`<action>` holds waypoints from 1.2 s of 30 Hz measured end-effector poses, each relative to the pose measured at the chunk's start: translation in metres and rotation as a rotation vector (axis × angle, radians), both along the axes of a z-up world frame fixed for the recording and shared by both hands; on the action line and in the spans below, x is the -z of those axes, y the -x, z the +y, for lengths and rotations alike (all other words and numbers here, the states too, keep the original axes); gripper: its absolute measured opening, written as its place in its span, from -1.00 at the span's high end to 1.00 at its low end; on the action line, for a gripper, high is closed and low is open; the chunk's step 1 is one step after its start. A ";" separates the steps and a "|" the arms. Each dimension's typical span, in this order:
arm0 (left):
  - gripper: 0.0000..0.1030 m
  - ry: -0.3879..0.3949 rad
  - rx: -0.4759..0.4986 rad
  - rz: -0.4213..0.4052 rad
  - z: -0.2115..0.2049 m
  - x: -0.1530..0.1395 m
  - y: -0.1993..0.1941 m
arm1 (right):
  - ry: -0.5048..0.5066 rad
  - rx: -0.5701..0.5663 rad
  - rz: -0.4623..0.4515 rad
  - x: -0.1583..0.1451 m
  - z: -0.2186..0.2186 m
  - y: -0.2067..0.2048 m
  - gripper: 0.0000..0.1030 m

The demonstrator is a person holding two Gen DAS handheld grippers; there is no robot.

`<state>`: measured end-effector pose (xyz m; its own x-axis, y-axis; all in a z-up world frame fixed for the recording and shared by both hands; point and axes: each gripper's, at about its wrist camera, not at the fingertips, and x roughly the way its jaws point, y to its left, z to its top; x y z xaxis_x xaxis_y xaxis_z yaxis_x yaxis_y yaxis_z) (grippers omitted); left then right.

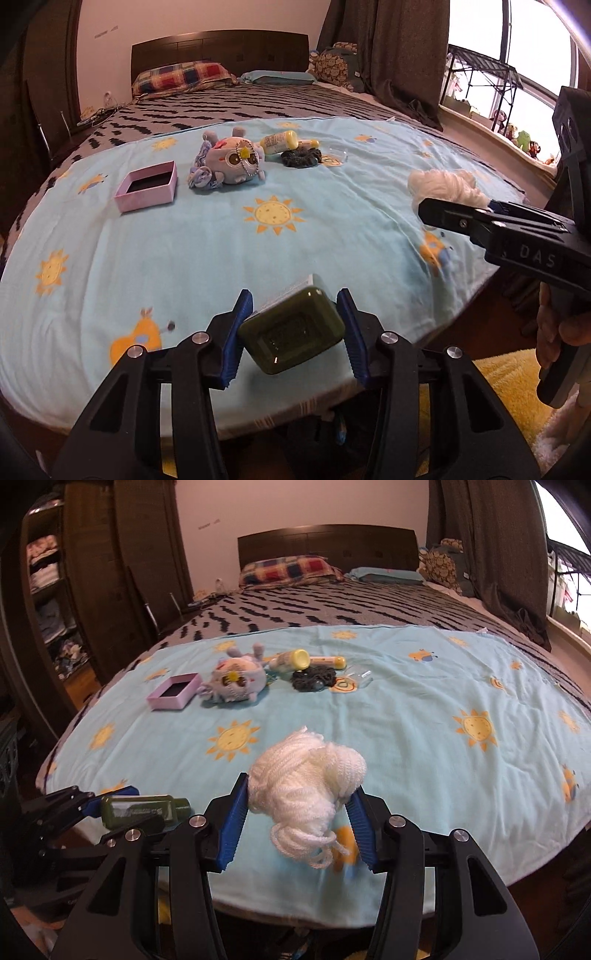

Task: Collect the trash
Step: 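Carry the green bottle and yarn ball down over the bin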

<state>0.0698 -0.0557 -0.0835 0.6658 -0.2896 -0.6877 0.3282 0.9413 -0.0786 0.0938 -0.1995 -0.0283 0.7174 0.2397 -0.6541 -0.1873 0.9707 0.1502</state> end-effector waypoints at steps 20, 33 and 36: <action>0.51 0.031 0.072 0.185 -0.001 0.071 0.060 | -0.105 -0.005 0.208 0.091 0.008 0.084 -0.01; 0.51 -0.001 0.088 0.309 -0.012 0.151 0.060 | -0.055 0.020 0.383 0.168 0.018 0.088 -0.01; 0.51 -0.018 0.099 0.340 -0.016 0.170 0.059 | -0.048 0.019 0.413 0.181 0.022 0.088 -0.01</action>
